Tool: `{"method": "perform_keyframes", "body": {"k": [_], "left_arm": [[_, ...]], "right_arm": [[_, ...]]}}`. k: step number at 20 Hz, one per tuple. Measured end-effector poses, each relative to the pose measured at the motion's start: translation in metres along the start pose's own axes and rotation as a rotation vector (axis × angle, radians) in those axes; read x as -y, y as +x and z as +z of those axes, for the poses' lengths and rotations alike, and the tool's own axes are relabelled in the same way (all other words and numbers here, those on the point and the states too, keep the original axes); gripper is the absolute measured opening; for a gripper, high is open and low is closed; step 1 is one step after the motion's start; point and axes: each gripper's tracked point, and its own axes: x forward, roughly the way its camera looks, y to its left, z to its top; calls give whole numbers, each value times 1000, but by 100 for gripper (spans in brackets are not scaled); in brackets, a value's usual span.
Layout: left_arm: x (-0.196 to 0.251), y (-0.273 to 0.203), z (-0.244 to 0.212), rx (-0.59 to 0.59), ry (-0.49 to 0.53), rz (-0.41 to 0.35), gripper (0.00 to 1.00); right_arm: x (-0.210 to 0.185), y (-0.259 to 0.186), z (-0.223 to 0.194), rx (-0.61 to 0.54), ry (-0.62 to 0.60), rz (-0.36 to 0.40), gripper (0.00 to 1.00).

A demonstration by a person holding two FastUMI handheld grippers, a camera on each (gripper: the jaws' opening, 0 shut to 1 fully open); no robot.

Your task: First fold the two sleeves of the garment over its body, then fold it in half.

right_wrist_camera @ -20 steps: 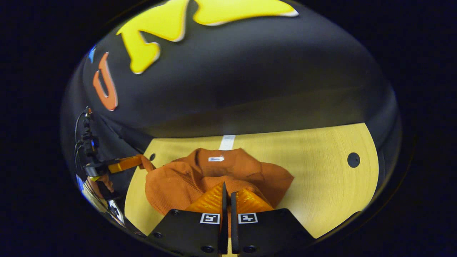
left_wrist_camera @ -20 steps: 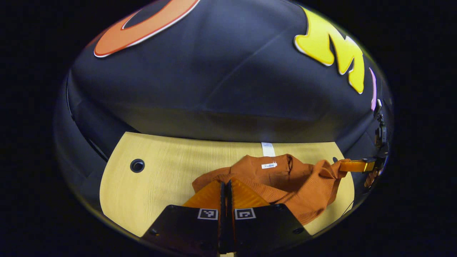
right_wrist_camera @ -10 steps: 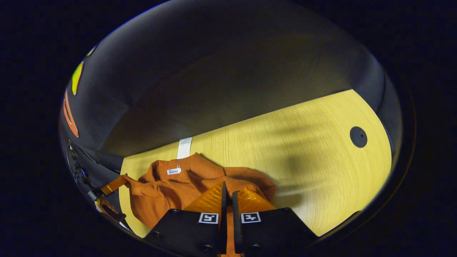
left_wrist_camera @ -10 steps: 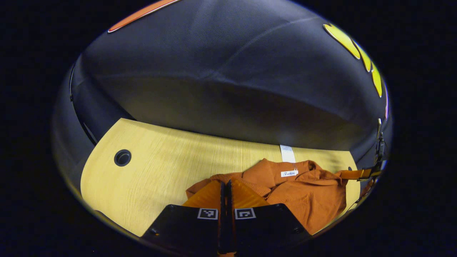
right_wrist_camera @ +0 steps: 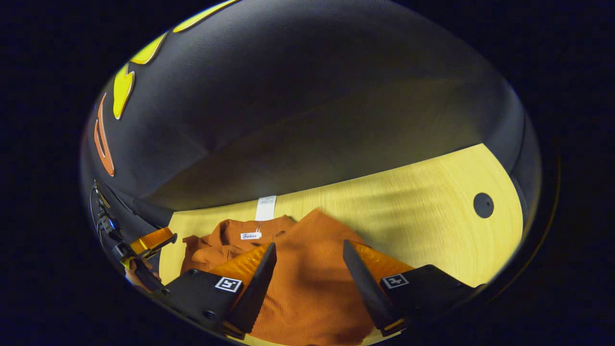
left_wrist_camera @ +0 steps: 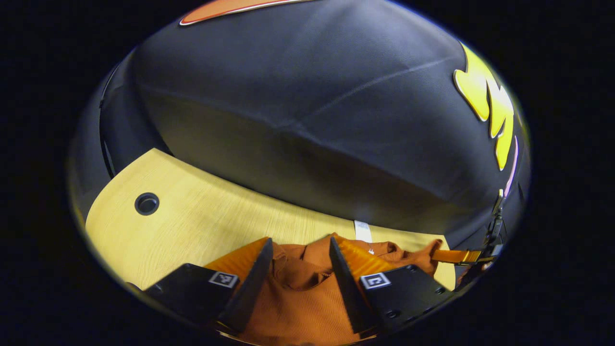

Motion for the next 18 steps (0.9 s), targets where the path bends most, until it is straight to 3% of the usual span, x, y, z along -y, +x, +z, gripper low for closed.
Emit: {"method": "perform_keyframes", "body": {"k": [2, 3, 5, 7, 10, 13, 15, 18], "left_arm": [[-9, -12, -1, -12, 6, 57, 100], [-6, -21, 2, 2, 1, 65, 96], [4, -46, 9, 44, 12, 61, 97], [17, -81, 16, 102, 53, 69, 97], [51, -148, 24, 204, 107, 58, 97], [79, -215, 17, 278, 159, 73, 98], [93, -259, 7, 328, 183, 93, 98], [108, -324, -14, 383, 189, 97, 97]], "right_arm": [[1, -12, 14, 57, -13, -10, 90], [1, -19, 20, 77, -36, -23, 99], [0, -42, 28, 100, -111, -49, 92], [-7, -71, 42, 168, -193, -64, 98], [-31, -126, 50, 224, -304, -18, 94], [-29, -181, 24, 157, -411, -7, 98], [-37, -220, -14, 82, -505, 68, 98], [-43, -276, -62, 99, -628, 86, 98]]}}
